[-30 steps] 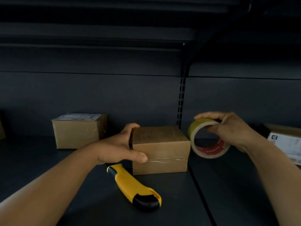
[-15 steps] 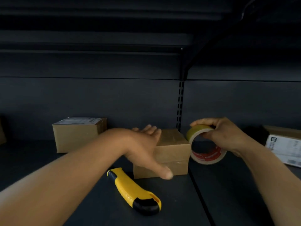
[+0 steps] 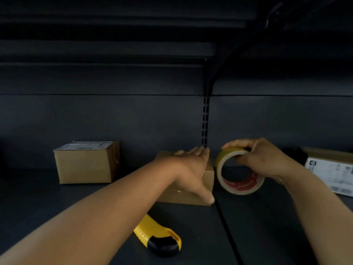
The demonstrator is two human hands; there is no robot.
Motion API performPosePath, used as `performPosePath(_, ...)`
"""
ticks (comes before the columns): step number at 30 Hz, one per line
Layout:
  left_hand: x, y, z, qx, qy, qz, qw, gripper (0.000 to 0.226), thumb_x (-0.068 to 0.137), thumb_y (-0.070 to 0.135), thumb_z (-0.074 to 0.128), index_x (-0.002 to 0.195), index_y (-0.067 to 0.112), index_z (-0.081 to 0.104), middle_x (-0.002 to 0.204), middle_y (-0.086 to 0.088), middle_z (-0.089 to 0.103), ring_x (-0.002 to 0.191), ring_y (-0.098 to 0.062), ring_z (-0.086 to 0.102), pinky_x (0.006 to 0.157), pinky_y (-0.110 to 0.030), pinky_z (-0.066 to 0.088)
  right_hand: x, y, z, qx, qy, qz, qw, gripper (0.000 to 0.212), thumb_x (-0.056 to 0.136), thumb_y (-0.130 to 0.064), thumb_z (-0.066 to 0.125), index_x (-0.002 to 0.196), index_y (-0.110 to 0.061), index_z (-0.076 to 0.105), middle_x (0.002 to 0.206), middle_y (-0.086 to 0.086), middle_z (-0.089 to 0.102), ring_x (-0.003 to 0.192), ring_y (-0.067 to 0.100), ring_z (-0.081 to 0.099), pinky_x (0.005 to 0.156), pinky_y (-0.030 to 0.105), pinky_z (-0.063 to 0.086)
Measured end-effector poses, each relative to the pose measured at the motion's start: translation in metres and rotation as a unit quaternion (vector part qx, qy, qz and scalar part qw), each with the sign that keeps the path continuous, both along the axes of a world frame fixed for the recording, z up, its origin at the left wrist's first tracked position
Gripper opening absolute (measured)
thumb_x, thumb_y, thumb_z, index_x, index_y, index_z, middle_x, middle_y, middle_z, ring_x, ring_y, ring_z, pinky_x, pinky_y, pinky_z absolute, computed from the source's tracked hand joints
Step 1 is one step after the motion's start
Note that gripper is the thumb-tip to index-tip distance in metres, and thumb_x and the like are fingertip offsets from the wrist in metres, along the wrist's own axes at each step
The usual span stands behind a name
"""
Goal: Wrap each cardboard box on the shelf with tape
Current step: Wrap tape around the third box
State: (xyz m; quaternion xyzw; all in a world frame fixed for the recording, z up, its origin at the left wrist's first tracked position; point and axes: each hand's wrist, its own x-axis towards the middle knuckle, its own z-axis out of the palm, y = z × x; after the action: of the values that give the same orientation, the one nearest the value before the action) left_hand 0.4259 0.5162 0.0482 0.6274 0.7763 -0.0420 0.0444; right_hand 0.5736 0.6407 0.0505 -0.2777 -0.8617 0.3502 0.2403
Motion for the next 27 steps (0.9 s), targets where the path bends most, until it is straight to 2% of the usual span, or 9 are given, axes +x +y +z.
performPosePath(5, -0.001, -0.001, 0.0, 0.01, 0.004, 0.012, 1.0, 0.112, 0.082, 0.053, 0.064, 0.149, 0.015, -0.017, 0.159, -0.001, -0.017, 0.146, -0.017, -0.01, 0.12, -0.036, 0.002, 0.004, -0.001, 0.008, 0.028, -0.035, -0.002, 0.999, 0.04, 0.084, 0.001, 0.06, 0.089, -0.037, 0.07, 0.087, -0.015, 0.068, 0.082, 0.002, 0.06, 0.065, 0.013, 0.041)
performPosePath(10, -0.004, -0.002, -0.003, 0.015, -0.004, 0.015, 1.0, 0.109, 0.079, 0.055, 0.065, 0.15, 0.029, -0.014, 0.16, 0.005, -0.01, 0.147, -0.018, -0.005, 0.119, -0.041, 0.005, 0.006, -0.005, 0.017, 0.077, -0.03, -0.018, 0.996, 0.044, 0.084, 0.003, 0.056, 0.088, -0.039, 0.068, 0.084, -0.018, 0.063, 0.076, 0.003, 0.058, 0.059, 0.012, 0.041)
performPosePath(14, -0.006, 0.0, -0.001, 0.01, 0.006, 0.024, 1.0, 0.111, 0.075, 0.061, 0.065, 0.148, 0.036, -0.014, 0.16, 0.01, -0.007, 0.146, -0.021, -0.004, 0.117, -0.05, 0.009, 0.005, -0.005, 0.009, 0.054, -0.092, -0.007, 0.994, 0.039, 0.085, -0.001, 0.06, 0.082, -0.04, 0.065, 0.084, -0.014, 0.062, 0.076, 0.002, 0.056, 0.058, 0.015, 0.043)
performPosePath(17, -0.005, 0.007, 0.0, -0.009, 0.019, 0.044, 0.999, 0.115, 0.066, 0.07, 0.066, 0.146, 0.044, -0.013, 0.159, 0.011, -0.006, 0.146, -0.025, -0.008, 0.114, -0.057, 0.01, 0.003, -0.003, 0.003, 0.054, -0.149, -0.003, 0.987, 0.045, 0.085, 0.001, 0.056, 0.085, -0.044, 0.061, 0.091, -0.009, 0.063, 0.08, 0.005, 0.058, 0.064, 0.018, 0.049)
performPosePath(20, -0.004, 0.013, 0.003, -0.014, 0.024, 0.042, 0.999, 0.11, 0.065, 0.071, 0.066, 0.145, 0.05, -0.007, 0.158, 0.005, 0.0, 0.144, -0.029, -0.007, 0.114, -0.055, 0.008, 0.003, -0.001, -0.002, 0.053, -0.184, 0.017, 0.981, 0.045, 0.084, -0.002, 0.059, 0.097, -0.045, 0.058, 0.104, -0.005, 0.062, 0.09, 0.008, 0.059, 0.074, 0.023, 0.053)
performPosePath(24, -0.006, 0.01, 0.0, 0.017, 0.01, 0.0, 1.0, 0.101, 0.07, 0.068, 0.064, 0.148, 0.043, 0.005, 0.155, 0.011, 0.004, 0.144, -0.024, 0.0, 0.115, -0.048, 0.007, 0.006, 0.004, -0.006, 0.034, -0.182, 0.032, 0.982, 0.042, 0.084, -0.01, 0.066, 0.108, -0.042, 0.055, 0.106, -0.006, 0.062, 0.093, 0.009, 0.06, 0.079, 0.024, 0.052)
performPosePath(27, -0.004, 0.009, 0.003, 0.008, -0.005, 0.006, 1.0, 0.093, 0.073, 0.076, 0.054, 0.148, 0.041, 0.011, 0.157, 0.015, 0.003, 0.146, -0.021, 0.001, 0.115, -0.053, 0.007, 0.008, 0.007, -0.007, 0.028, -0.184, 0.036, 0.982, 0.041, 0.082, -0.015, 0.07, 0.109, -0.043, 0.054, 0.108, -0.006, 0.062, 0.096, 0.009, 0.06, 0.084, 0.027, 0.052)
